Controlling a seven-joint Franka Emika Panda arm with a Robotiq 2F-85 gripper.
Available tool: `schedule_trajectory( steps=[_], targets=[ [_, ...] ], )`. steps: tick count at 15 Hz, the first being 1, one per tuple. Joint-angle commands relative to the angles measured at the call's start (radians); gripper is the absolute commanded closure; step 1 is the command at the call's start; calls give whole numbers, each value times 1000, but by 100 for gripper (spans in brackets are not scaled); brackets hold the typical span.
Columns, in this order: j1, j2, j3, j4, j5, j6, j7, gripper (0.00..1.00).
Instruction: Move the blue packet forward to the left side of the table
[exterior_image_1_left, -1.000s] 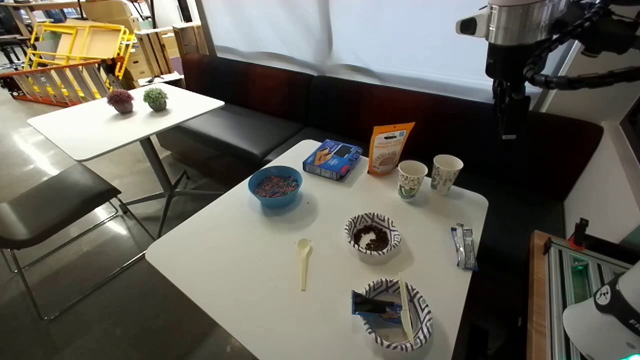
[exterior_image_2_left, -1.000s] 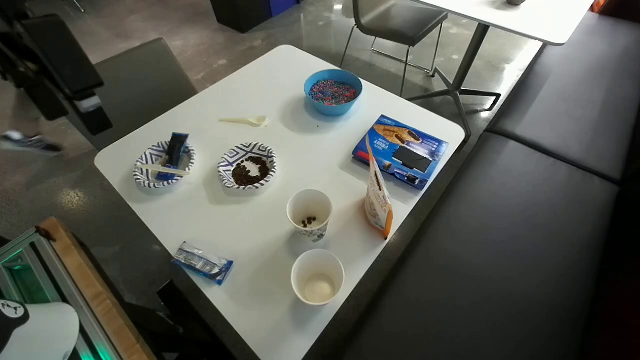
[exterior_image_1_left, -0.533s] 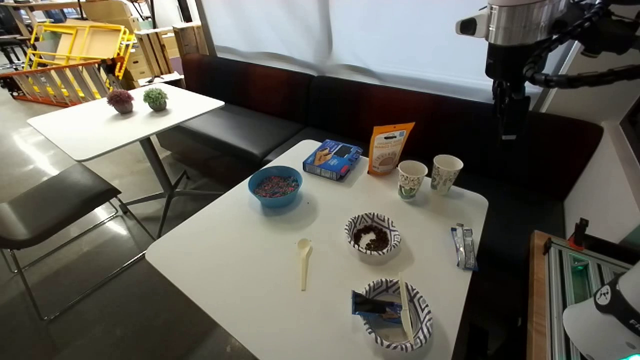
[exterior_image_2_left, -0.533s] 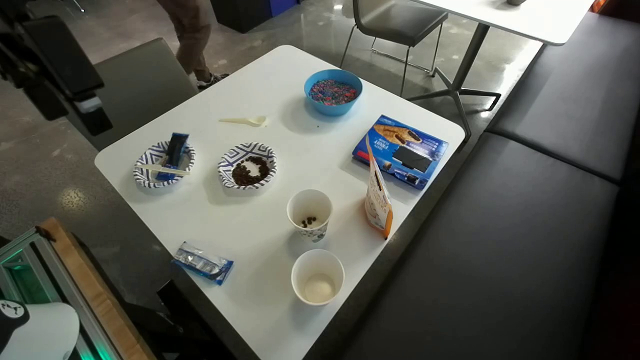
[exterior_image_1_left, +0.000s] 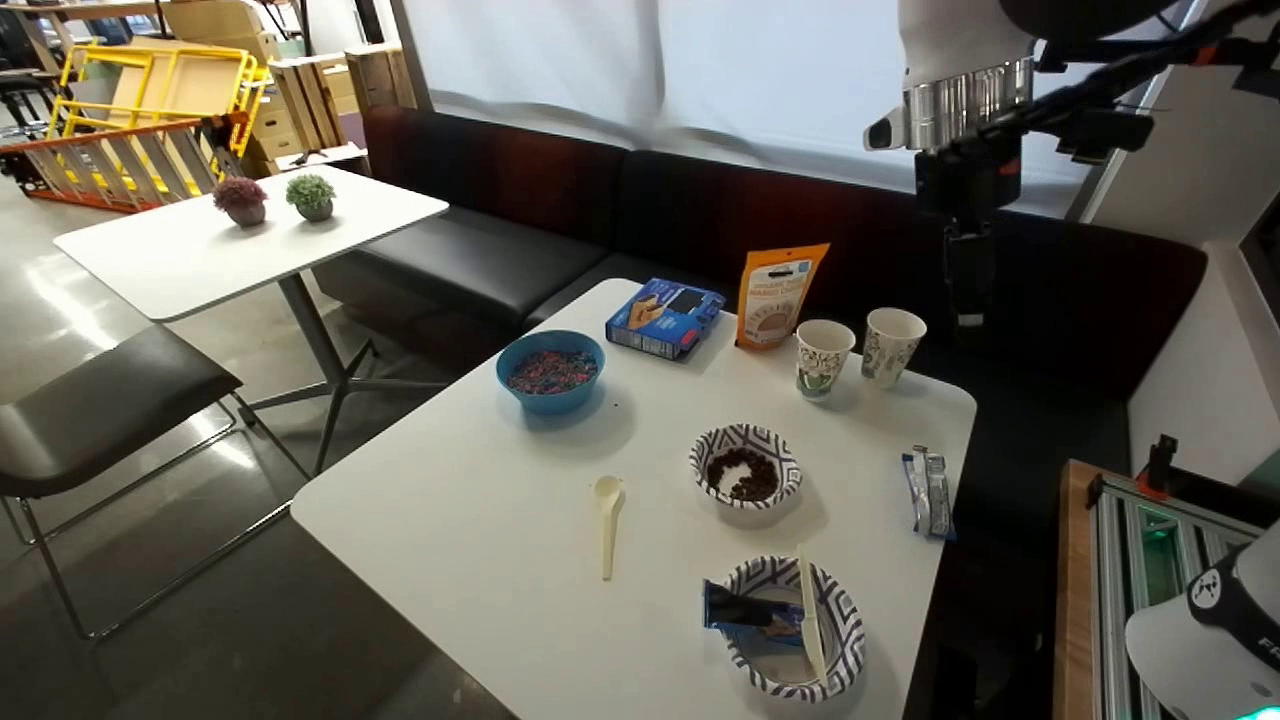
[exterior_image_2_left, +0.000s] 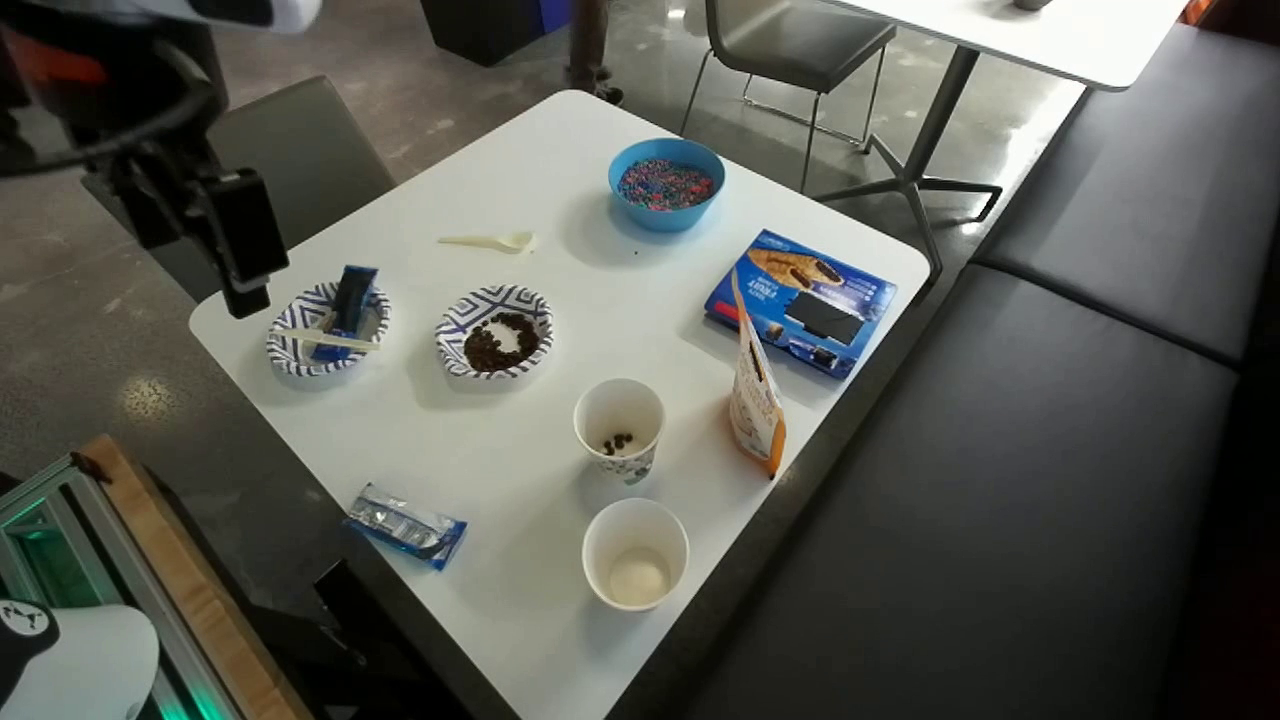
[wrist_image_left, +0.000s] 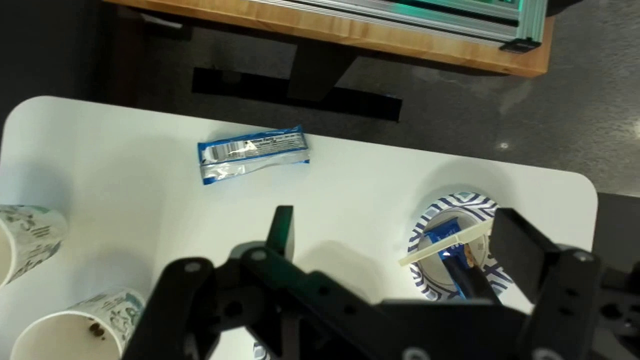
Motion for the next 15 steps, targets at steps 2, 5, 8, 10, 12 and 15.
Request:
schedule_trajectory(
  steps=[2,5,8,10,12,15],
  targets=[
    [-48,101,-62,13,146,-10,8,0],
    [-101,113,-94,-25,207,20,41,0],
    [-156,103,-124,-66,258,88,57,0],
    [-188,86,-123,-115,251,214,74,0],
    [-212,103,-109,-154,218,356,126,0],
    [-235,134,-78,-222,186,513,267,0]
  ],
)
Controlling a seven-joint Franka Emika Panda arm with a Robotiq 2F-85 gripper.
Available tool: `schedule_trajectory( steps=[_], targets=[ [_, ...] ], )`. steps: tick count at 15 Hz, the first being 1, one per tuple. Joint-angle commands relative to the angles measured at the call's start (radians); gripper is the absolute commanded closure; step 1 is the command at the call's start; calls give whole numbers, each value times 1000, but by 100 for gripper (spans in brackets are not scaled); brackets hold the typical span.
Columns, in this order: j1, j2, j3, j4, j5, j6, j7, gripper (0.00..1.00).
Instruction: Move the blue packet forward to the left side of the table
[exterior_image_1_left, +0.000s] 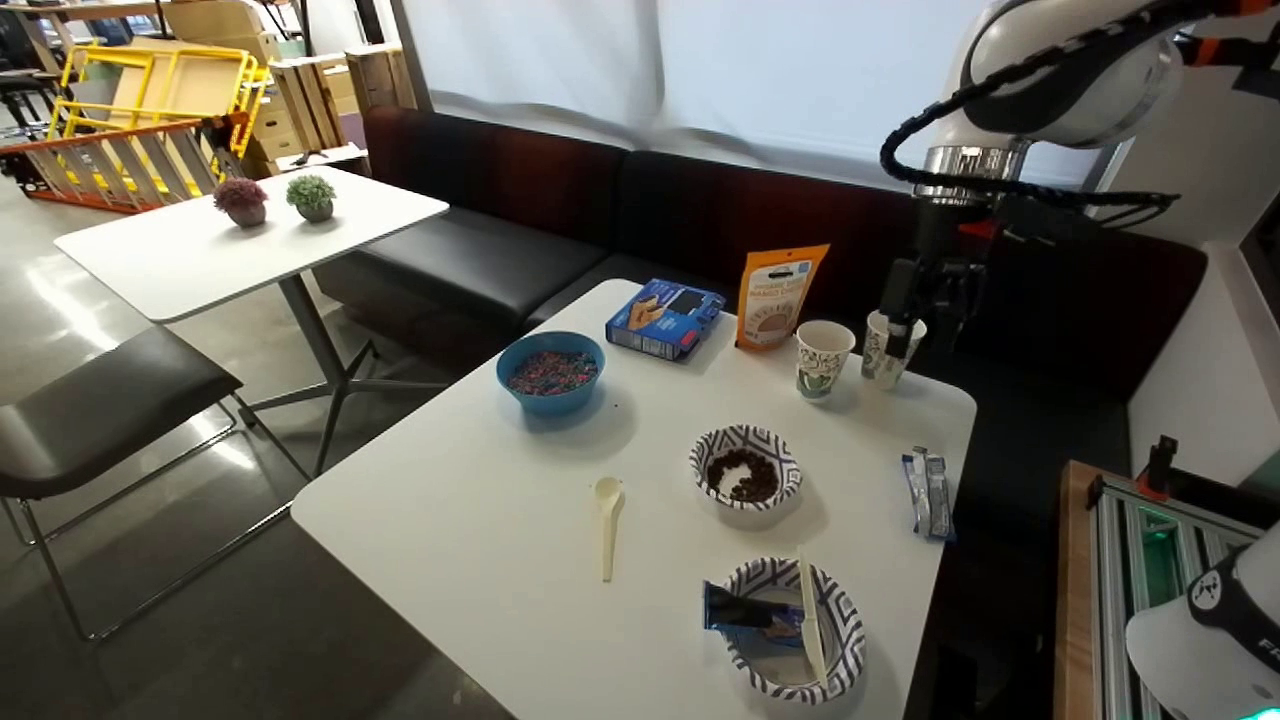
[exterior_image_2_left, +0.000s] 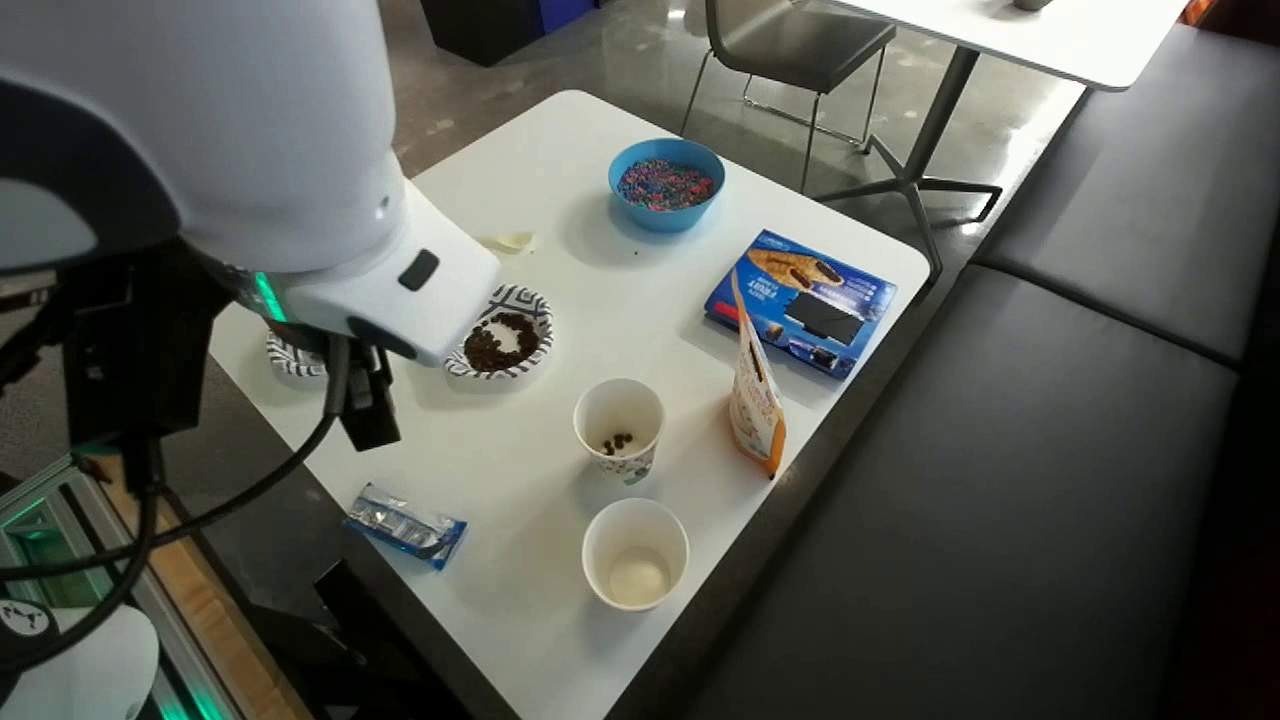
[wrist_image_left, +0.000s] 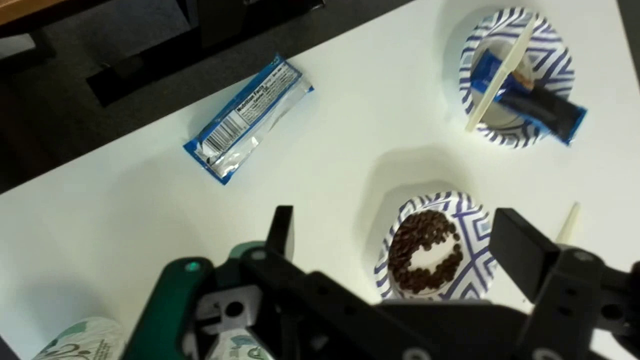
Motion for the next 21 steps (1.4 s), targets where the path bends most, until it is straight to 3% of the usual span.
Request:
schedule_trajectory(
  steps=[1,4,8,10,11,14,20,21],
  targets=[
    [-31,22,52,-94,-44,162,187,0],
    [-31,83,70,-132,-16,256,333,0],
    [-38,267,63,-111,-19,319,467,0],
    [-16,381,25,-54,53,232,294,0],
    [-25,252,47,-123,-7,275,393,0],
    [-23,362,30,-81,22,267,320,0],
    [-23,391,30,-53,40,241,307,0],
    [-25,390,30,-62,78,301,297,0]
  ],
)
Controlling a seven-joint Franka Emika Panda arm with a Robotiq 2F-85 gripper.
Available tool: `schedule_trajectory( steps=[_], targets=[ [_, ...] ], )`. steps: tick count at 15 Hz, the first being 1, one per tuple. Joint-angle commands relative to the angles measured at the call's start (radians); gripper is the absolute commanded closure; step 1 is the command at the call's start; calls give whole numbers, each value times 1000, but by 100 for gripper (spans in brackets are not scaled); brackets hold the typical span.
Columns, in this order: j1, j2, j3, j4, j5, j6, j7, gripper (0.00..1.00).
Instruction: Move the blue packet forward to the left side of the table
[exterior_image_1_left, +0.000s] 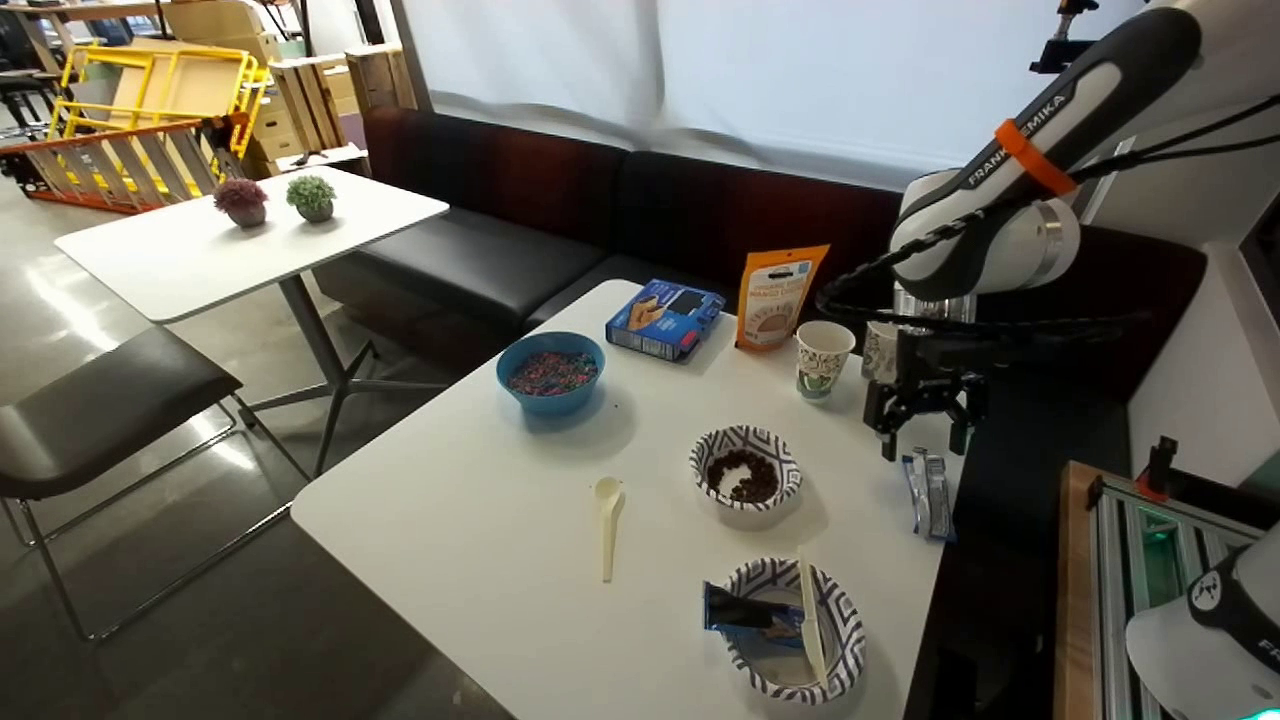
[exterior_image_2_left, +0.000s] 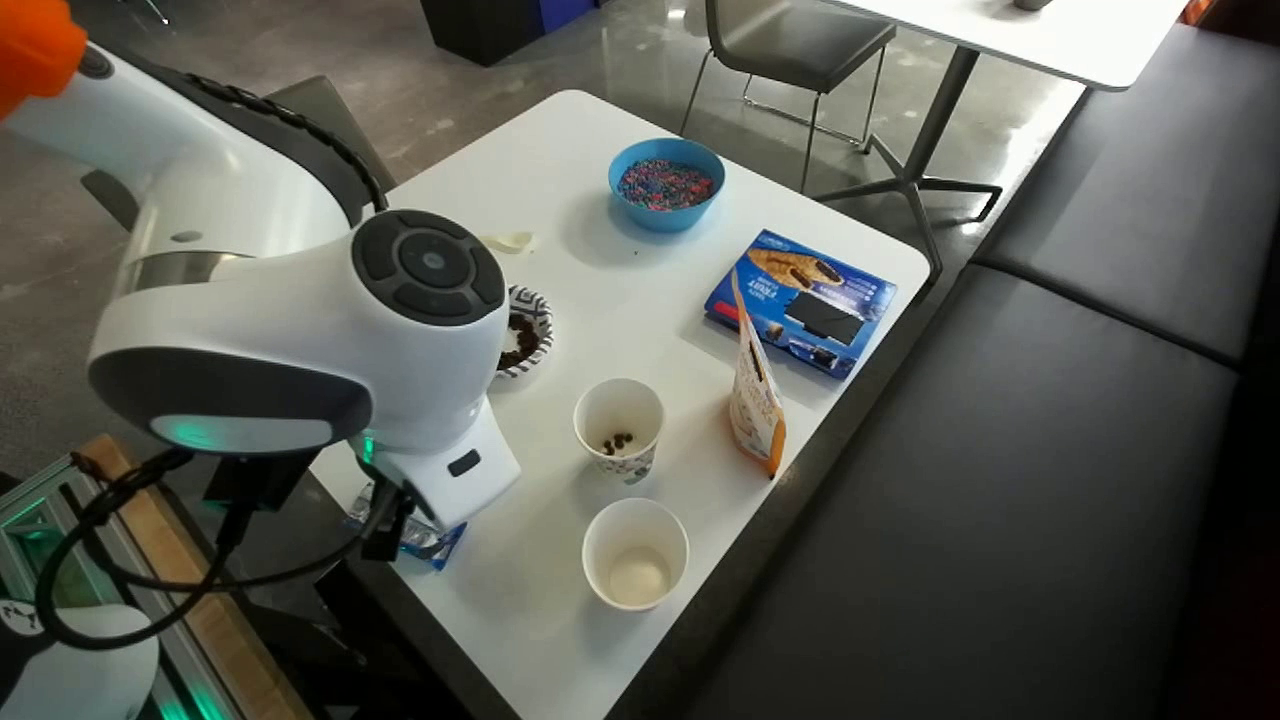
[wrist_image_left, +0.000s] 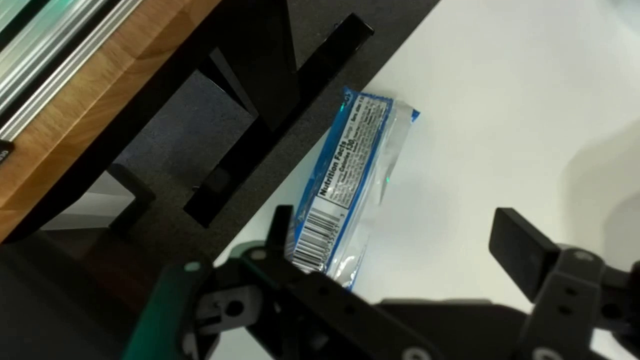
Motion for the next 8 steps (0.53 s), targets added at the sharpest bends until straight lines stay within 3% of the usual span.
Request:
schedule_trajectory(
  steps=[1,8],
  targets=[
    [-1,19,-5,4,51,27,-12,0],
    [-1,68,-6,-9,85,81,22,0]
  ],
)
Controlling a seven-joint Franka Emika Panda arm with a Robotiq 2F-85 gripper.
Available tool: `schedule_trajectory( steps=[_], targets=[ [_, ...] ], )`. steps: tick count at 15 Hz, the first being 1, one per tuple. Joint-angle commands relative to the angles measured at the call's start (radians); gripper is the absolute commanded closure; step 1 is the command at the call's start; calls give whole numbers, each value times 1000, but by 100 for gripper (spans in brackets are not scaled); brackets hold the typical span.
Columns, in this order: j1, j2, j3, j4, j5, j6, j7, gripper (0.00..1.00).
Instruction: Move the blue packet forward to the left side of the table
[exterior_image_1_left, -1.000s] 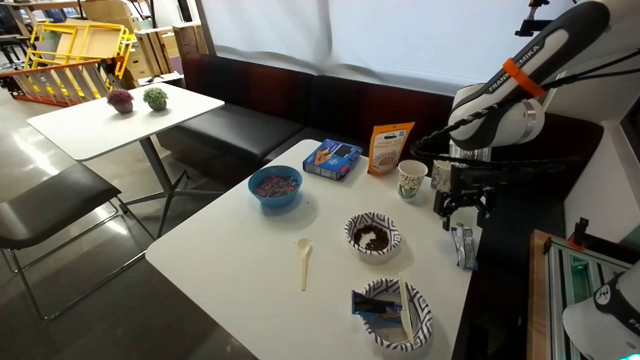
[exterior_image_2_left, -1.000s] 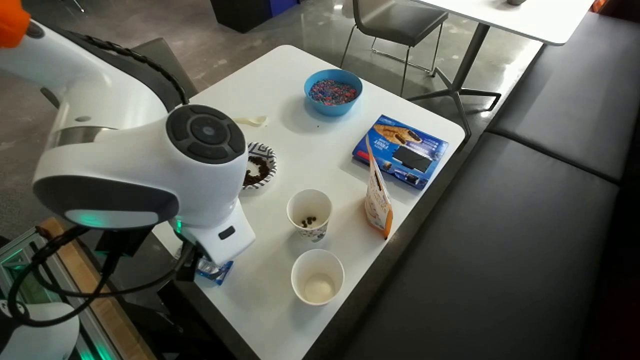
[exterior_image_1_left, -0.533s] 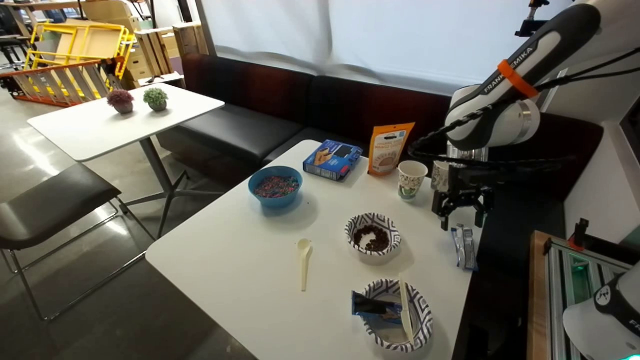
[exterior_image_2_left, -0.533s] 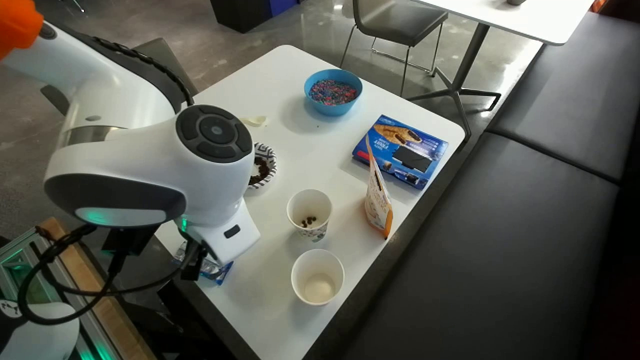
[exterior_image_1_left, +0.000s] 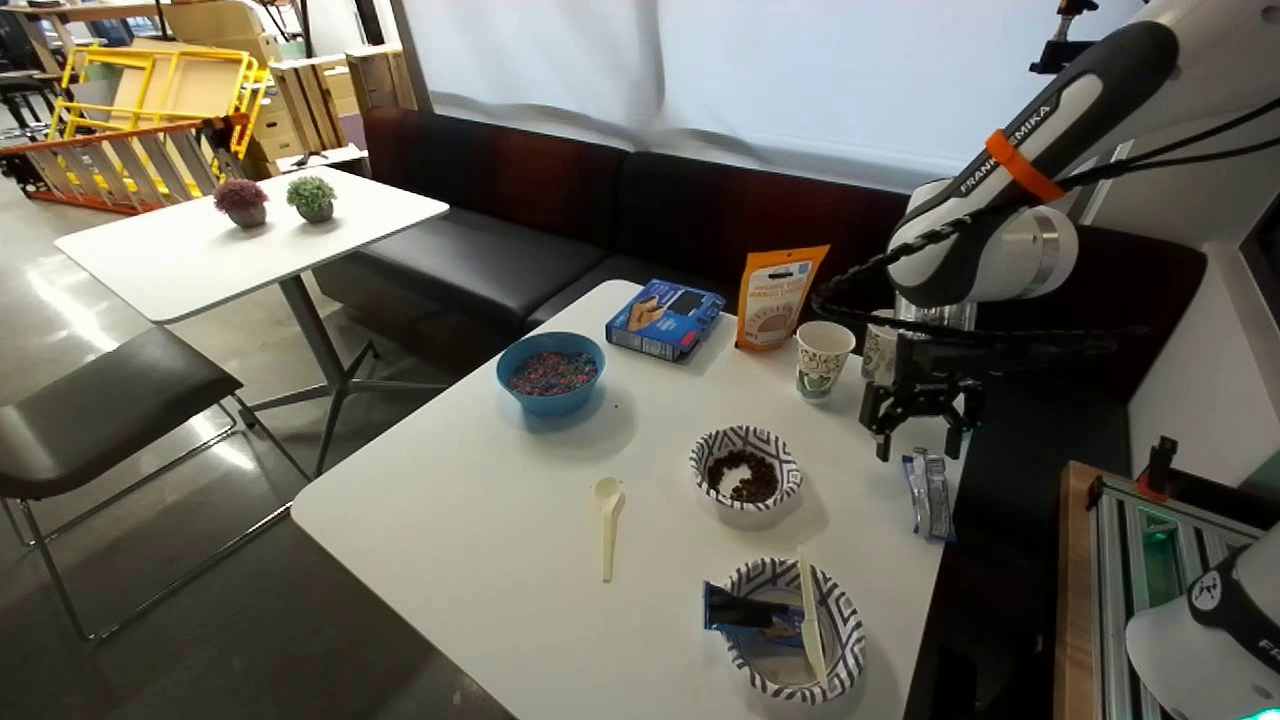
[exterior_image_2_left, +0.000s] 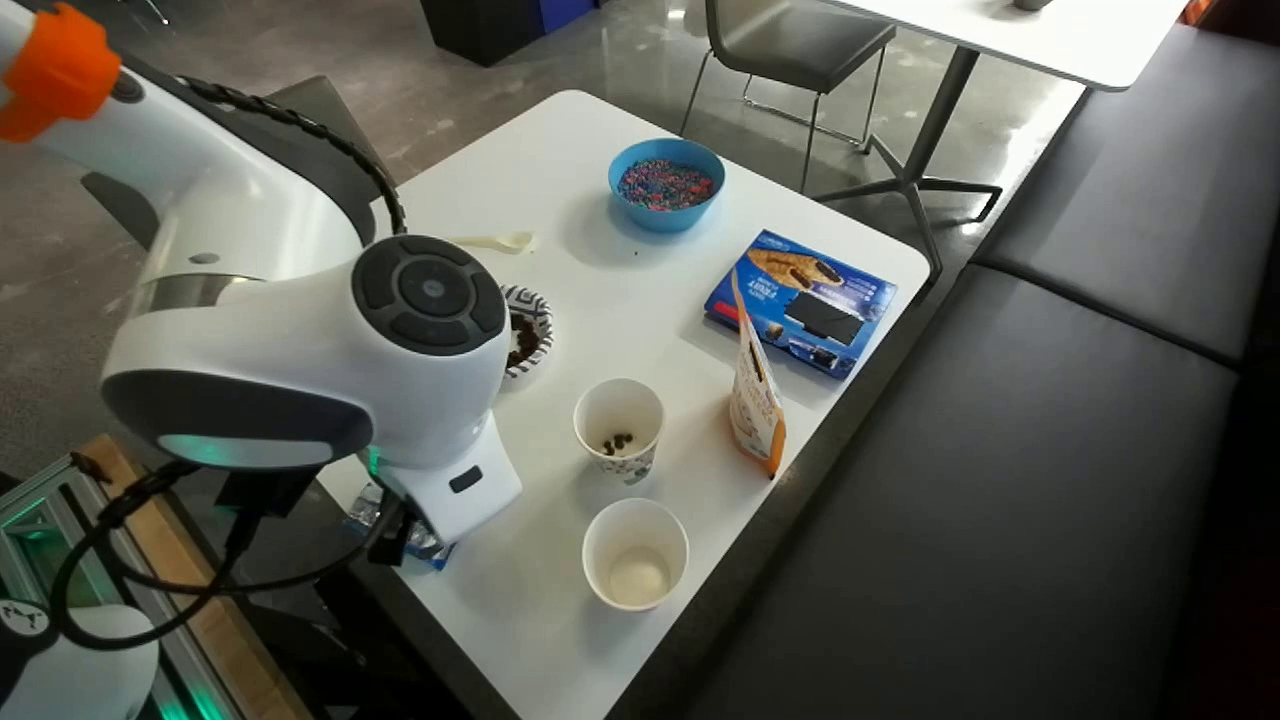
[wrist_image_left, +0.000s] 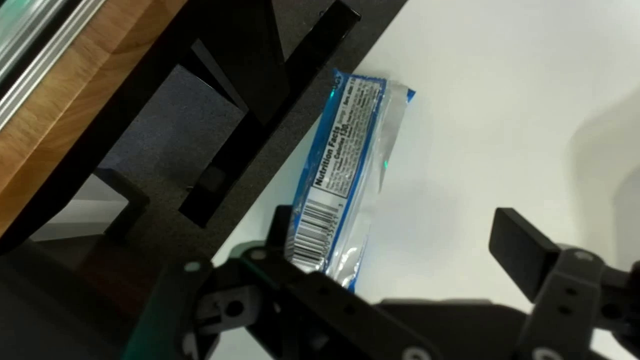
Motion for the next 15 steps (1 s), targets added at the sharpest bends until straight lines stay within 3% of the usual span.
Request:
schedule_trajectory(
  steps=[1,9,10,13,14,15],
  targets=[
    [1,46,-4,-4,30,27,24,0],
    [-9,98,-13,7,33,28,15,1],
    [-9,101,-12,4,38,43,7,17],
    [-8,119,-11,2,33,61,9,36],
    [-8,123,-10,0,38,72,3,51],
    [-8,131,-9,-2,38,83,3,59]
  ],
)
